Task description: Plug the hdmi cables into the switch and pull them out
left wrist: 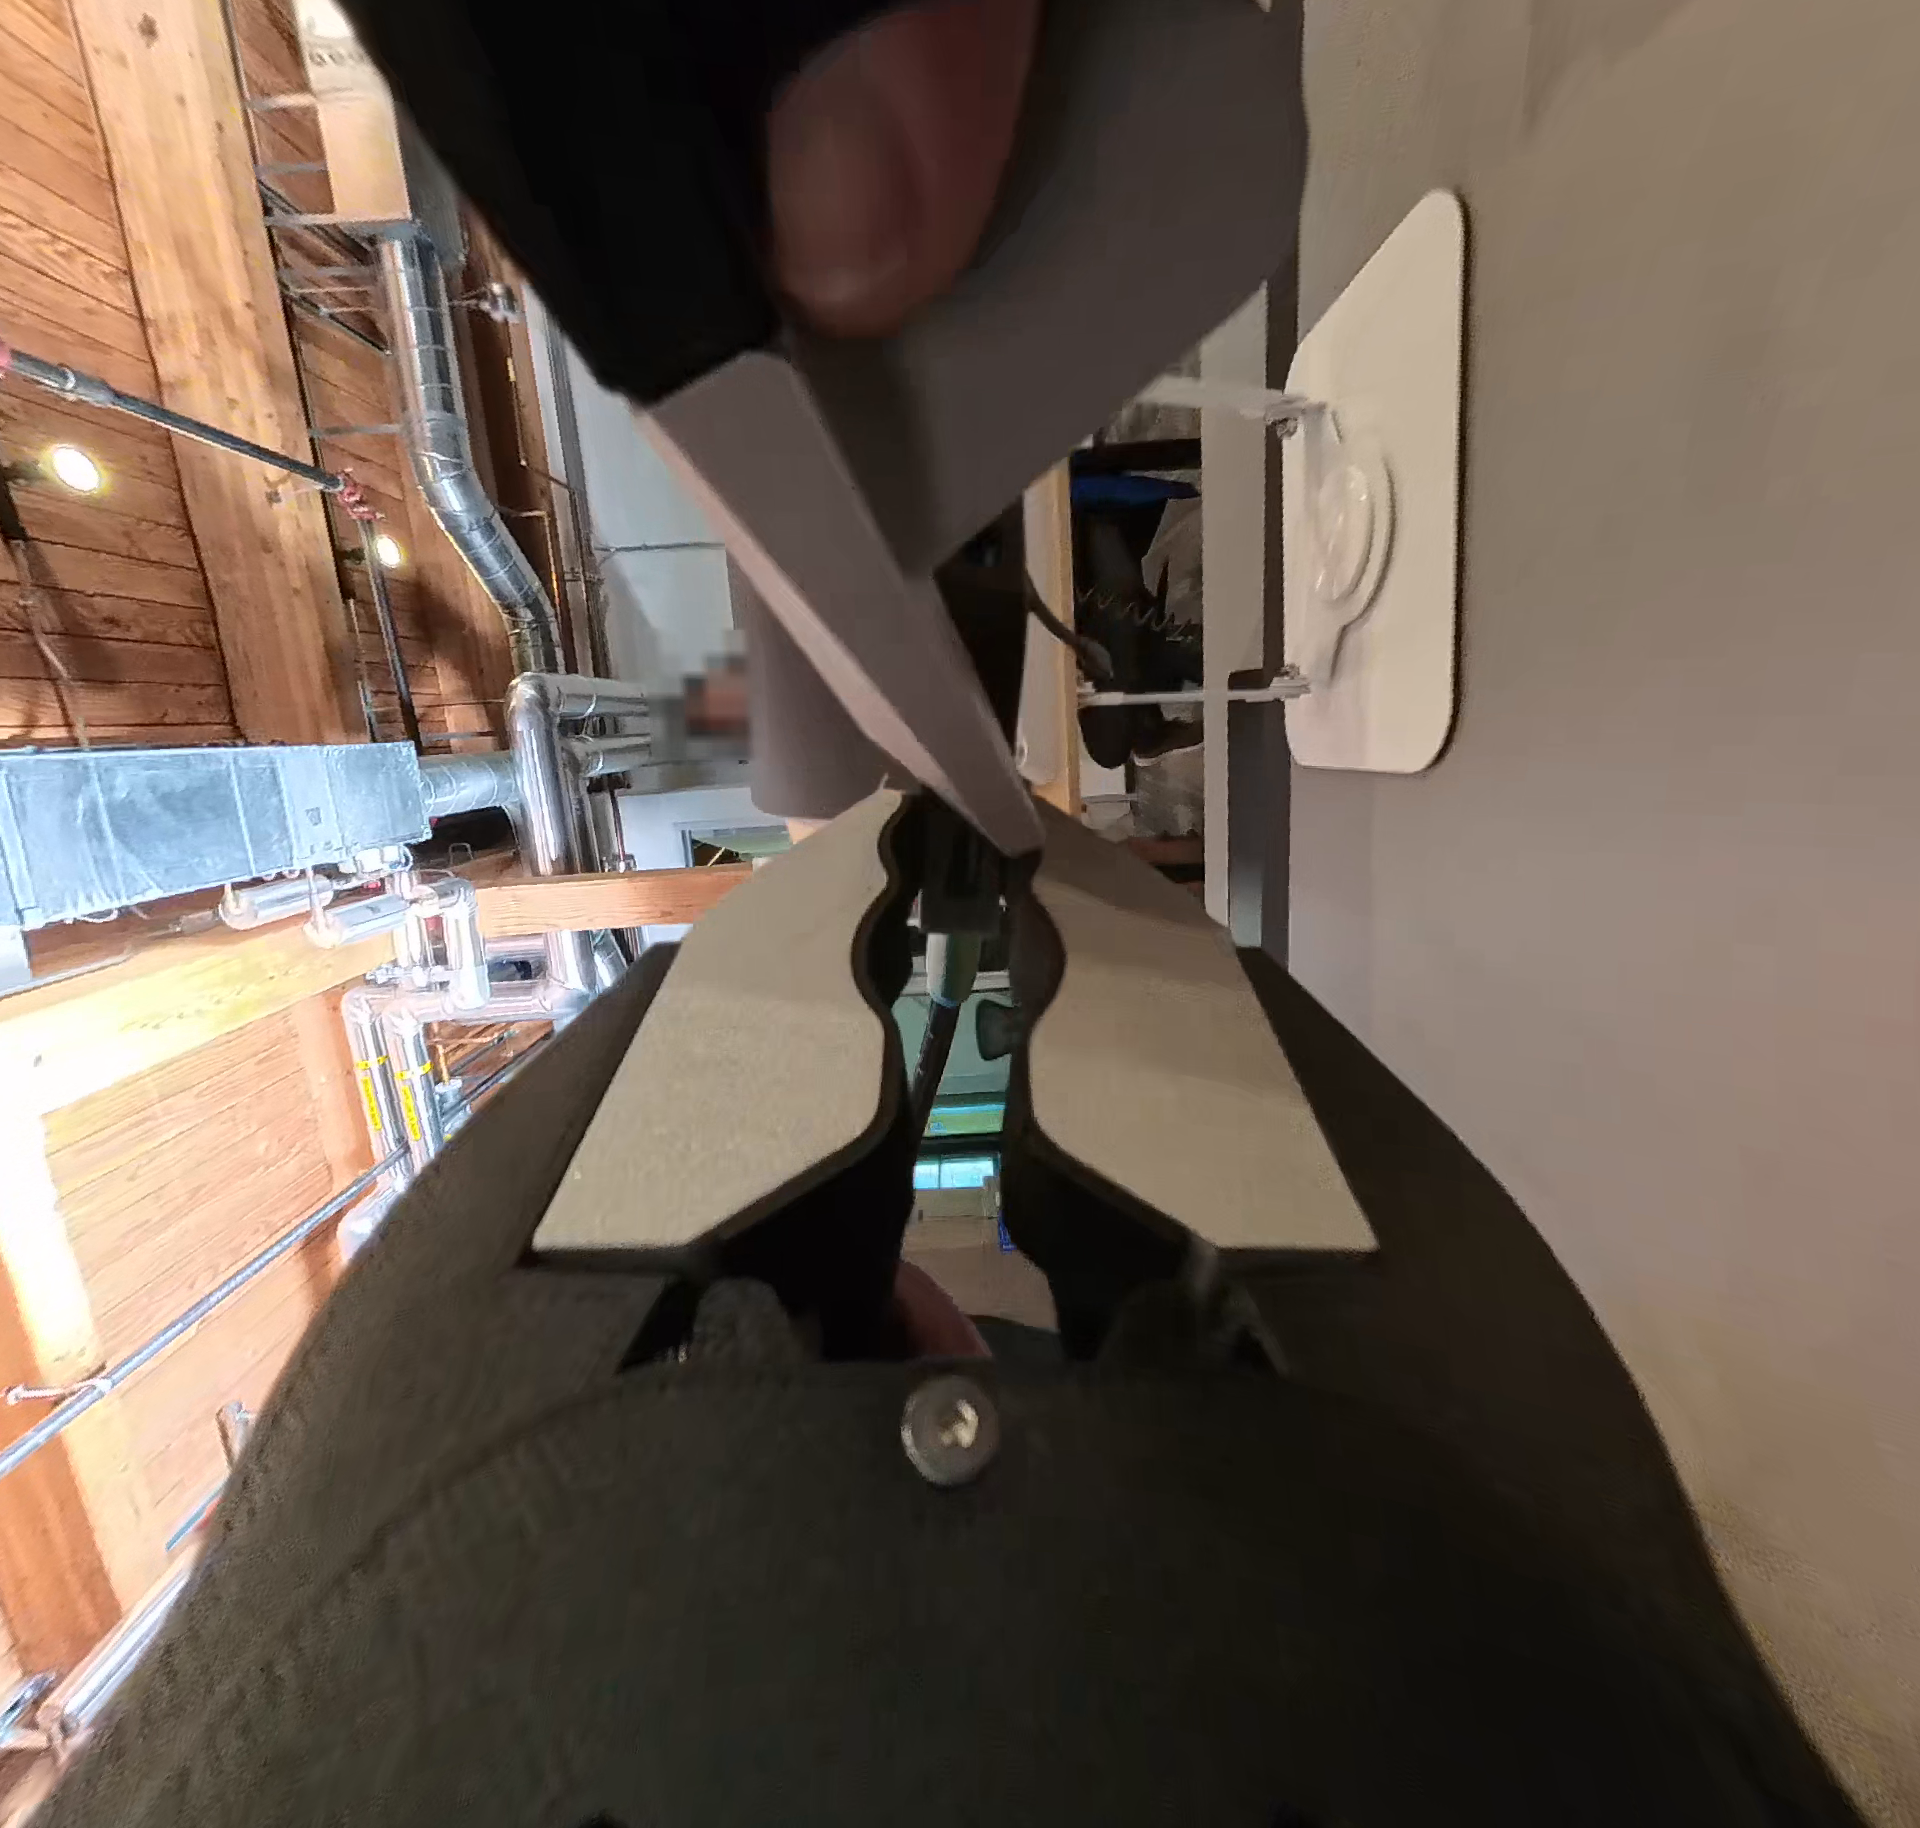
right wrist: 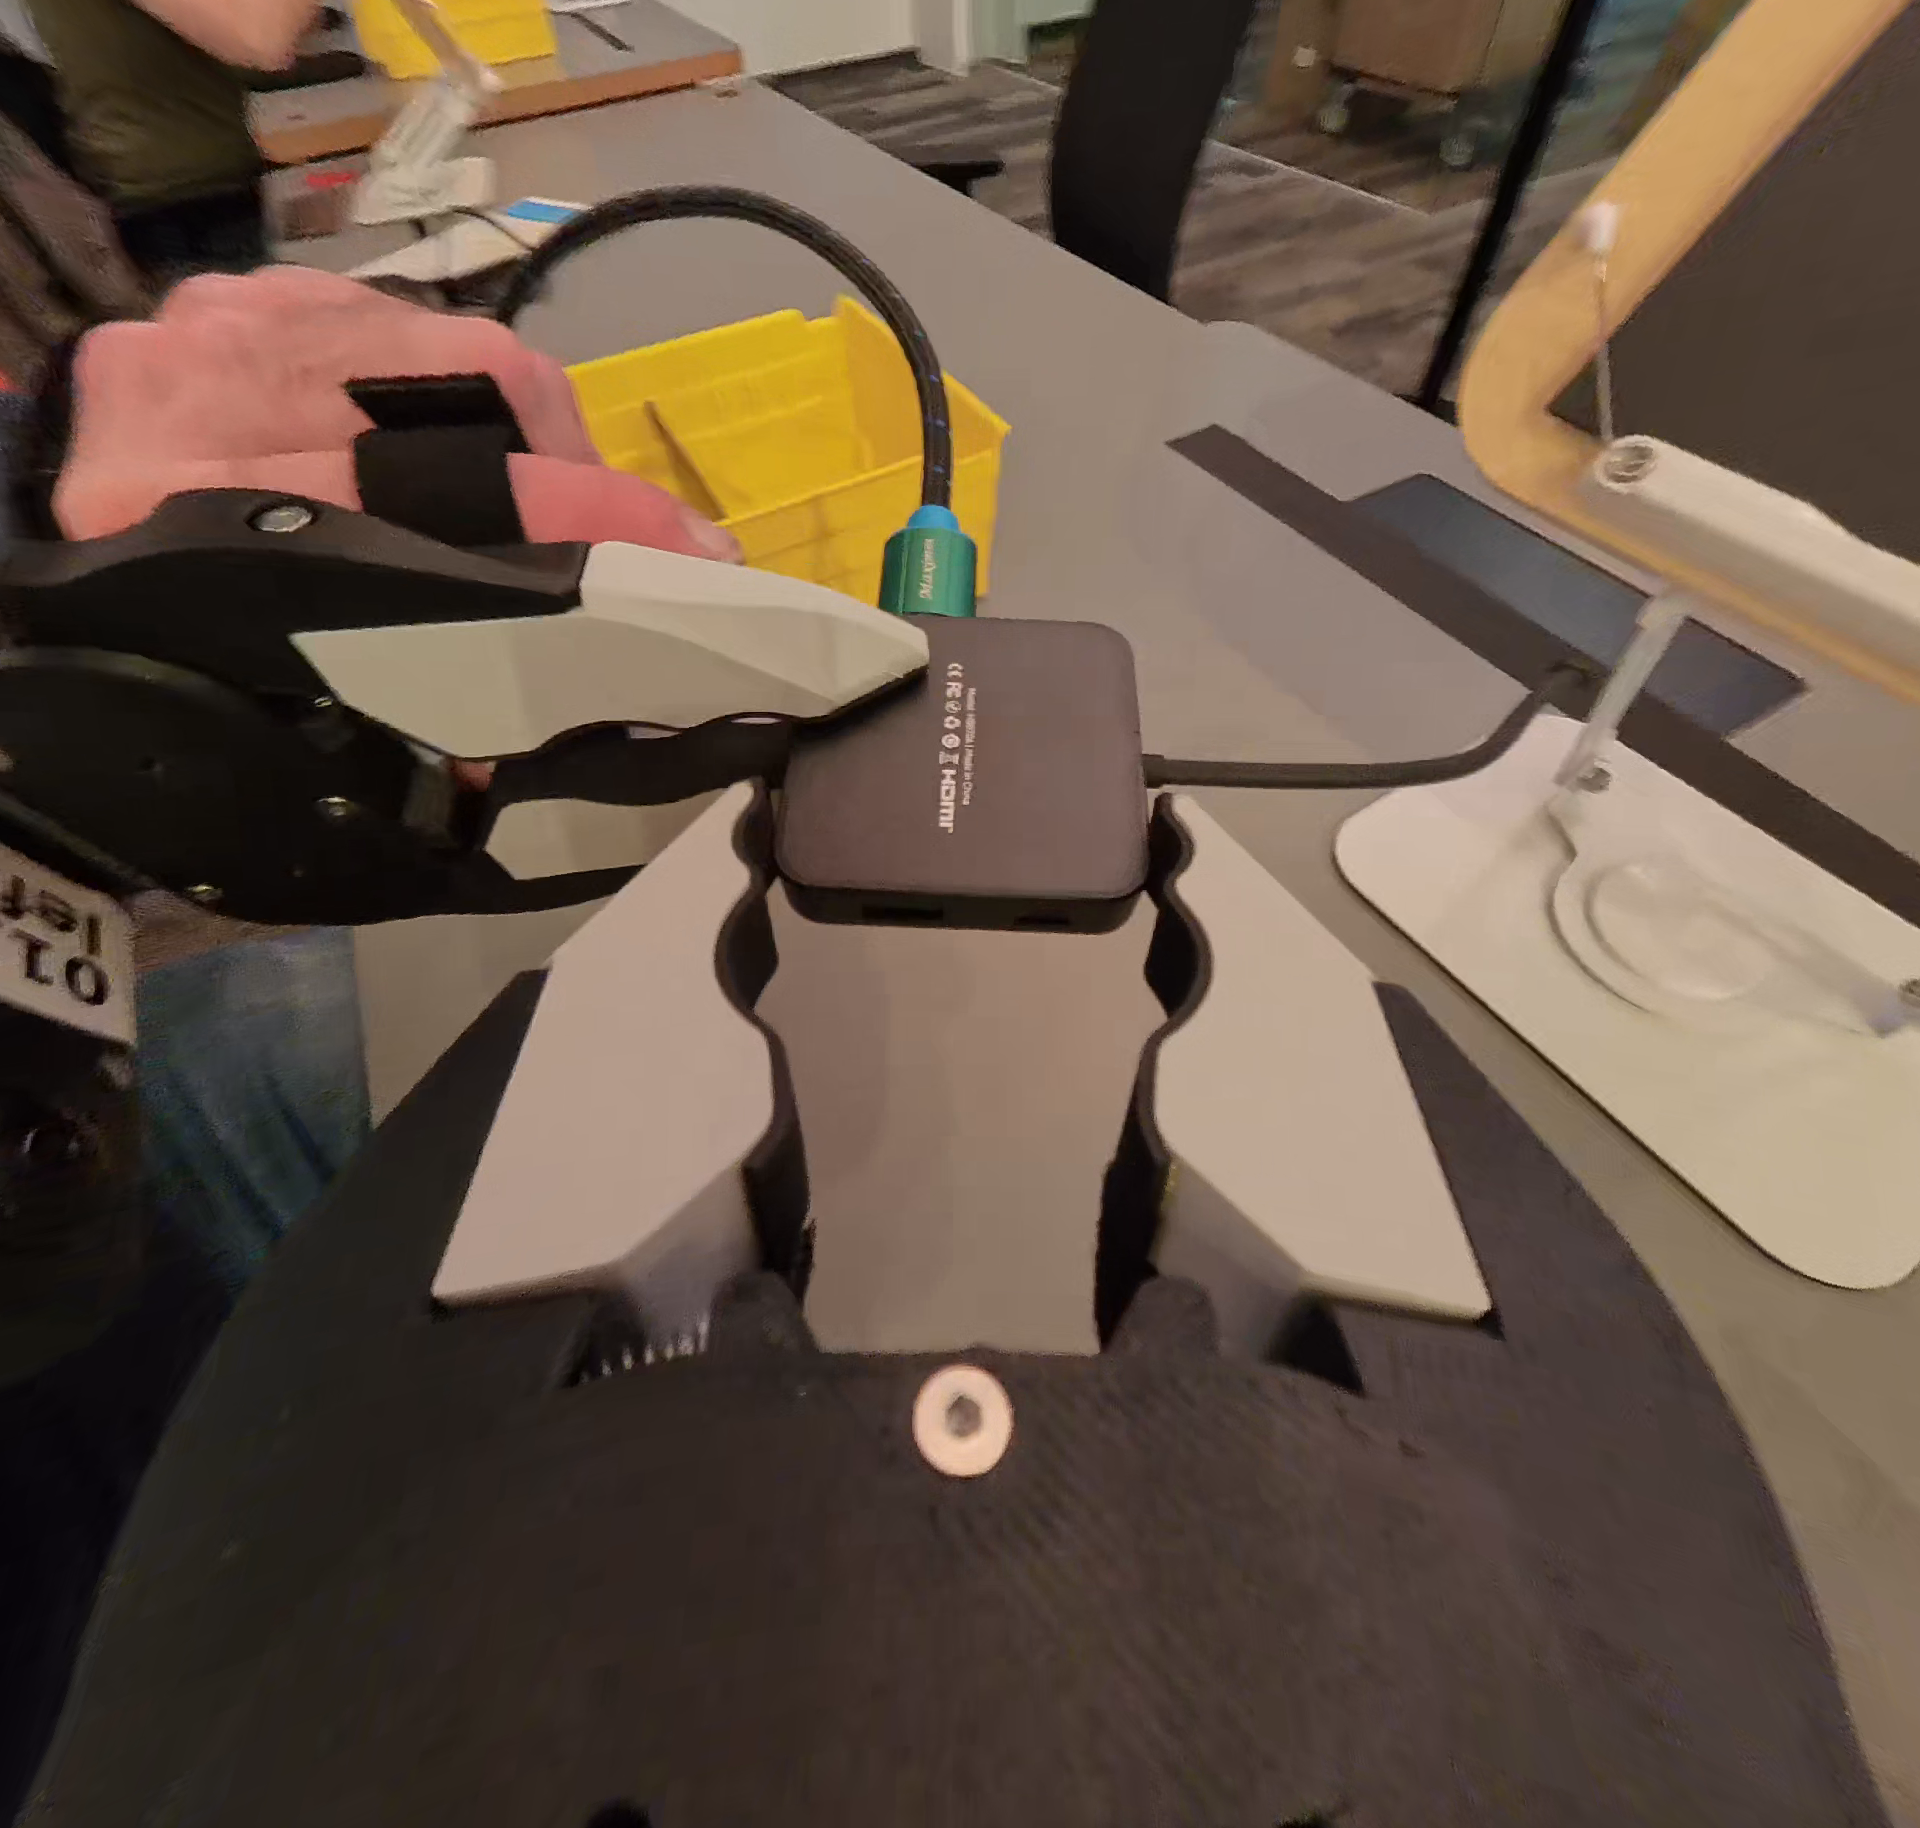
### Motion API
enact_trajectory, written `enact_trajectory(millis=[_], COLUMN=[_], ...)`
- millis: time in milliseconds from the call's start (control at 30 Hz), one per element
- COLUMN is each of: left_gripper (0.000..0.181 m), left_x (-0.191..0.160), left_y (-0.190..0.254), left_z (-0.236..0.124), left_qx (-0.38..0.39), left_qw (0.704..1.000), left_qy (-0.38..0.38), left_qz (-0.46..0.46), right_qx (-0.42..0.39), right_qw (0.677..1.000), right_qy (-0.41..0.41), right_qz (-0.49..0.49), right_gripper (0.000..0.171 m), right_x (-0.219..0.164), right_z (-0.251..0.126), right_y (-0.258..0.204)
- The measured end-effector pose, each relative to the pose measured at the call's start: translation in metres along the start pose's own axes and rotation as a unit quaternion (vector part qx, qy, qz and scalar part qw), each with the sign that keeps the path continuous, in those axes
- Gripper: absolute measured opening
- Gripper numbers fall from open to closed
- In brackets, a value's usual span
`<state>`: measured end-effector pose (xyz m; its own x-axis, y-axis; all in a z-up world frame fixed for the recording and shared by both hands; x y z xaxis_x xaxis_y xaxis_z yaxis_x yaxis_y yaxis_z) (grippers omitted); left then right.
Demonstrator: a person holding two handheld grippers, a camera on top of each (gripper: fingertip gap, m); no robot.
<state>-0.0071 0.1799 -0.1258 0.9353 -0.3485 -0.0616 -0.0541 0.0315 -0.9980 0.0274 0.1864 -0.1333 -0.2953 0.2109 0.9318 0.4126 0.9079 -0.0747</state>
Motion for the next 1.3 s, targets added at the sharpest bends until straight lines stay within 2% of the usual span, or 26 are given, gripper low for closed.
enact_trajectory(millis=[267, 433, 567, 667, 767, 867, 967, 1000, 1033, 1067, 1167, 1300], left_gripper=[0.016, 0.043, 0.054, 0.062, 0.074, 0.083, 0.064, 0.051, 0.027, 0.011, 0.007, 0.006], left_x=[0.017, 0.027, 0.024, -0.013, -0.085, -0.151, -0.193, -0.204, -0.210, -0.214, -0.217, -0.202], left_y=[0.013, -0.002, -0.021, -0.034, -0.042, -0.028, -0.012, -0.005, -0.006, -0.010, -0.035, -0.088], left_z=[0.007, 0.006, -0.003, -0.010, -0.022, -0.039, -0.053, -0.054, -0.055, -0.055, -0.056, -0.055], left_qx=[-0.024, 0.000, 0.033, 0.054, 0.069, 0.036, 0.007, -0.009, 0.003, 0.019, 0.061, 0.133], left_qw=[0.999, 0.999, 0.997, 0.994, 0.981, 0.959, 0.942, 0.935, 0.935, 0.935, 0.938, 0.946], left_qy=[0.014, 0.021, 0.017, -0.040, -0.146, -0.248, -0.298, -0.309, -0.300, -0.292, -0.291, -0.257], left_qz=[-0.016, -0.044, -0.070, -0.085, -0.105, -0.128, -0.154, -0.174, -0.187, -0.200, -0.179, -0.148], right_qx=[0.013, 0.009, 0.013, 0.016, 0.017, 0.022, 0.027, 0.027, 0.027, 0.028, 0.029, 0.028], right_qw=[1.000, 0.999, 0.997, 0.996, 0.995, 0.995, 0.995, 0.995, 0.995, 0.995, 0.995, 0.994], right_qy=[-0.002, 0.029, 0.058, 0.072, 0.082, 0.086, 0.090, 0.089, 0.086, 0.084, 0.087, 0.099], right_qz=[0.008, 0.031, 0.053, 0.057, 0.055, 0.049, 0.044, 0.041, 0.039, 0.038, 0.040, 0.037], right_gripper=[0.070, 0.070, 0.070, 0.070, 0.070, 0.070, 0.070, 0.070, 0.070, 0.070, 0.070, 0.070], right_x=[-0.020, -0.018, -0.012, -0.008, -0.005, -0.004, -0.002, -0.002, -0.002, -0.002, -0.002, 0.000], right_z=[-0.008, -0.021, -0.035, -0.043, -0.049, -0.050, -0.050, -0.050, -0.049, -0.049, -0.047, -0.051], right_y=[0.009, 0.014, 0.019, 0.019, 0.017, 0.012, 0.007, 0.006, 0.006, 0.005, 0.002, 0.002])
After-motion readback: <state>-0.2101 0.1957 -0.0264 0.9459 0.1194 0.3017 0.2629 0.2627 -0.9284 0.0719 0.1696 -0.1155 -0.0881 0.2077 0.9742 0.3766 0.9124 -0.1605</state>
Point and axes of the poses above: each gripper's, where its closed fingertips meet, z out along the fingers, x out of its top, y = z × x across the jaws, the point moved 2 cm from there along -z, back along the fingers, and after that the axes turned 2 degrees about x, right-handed, at the moved point
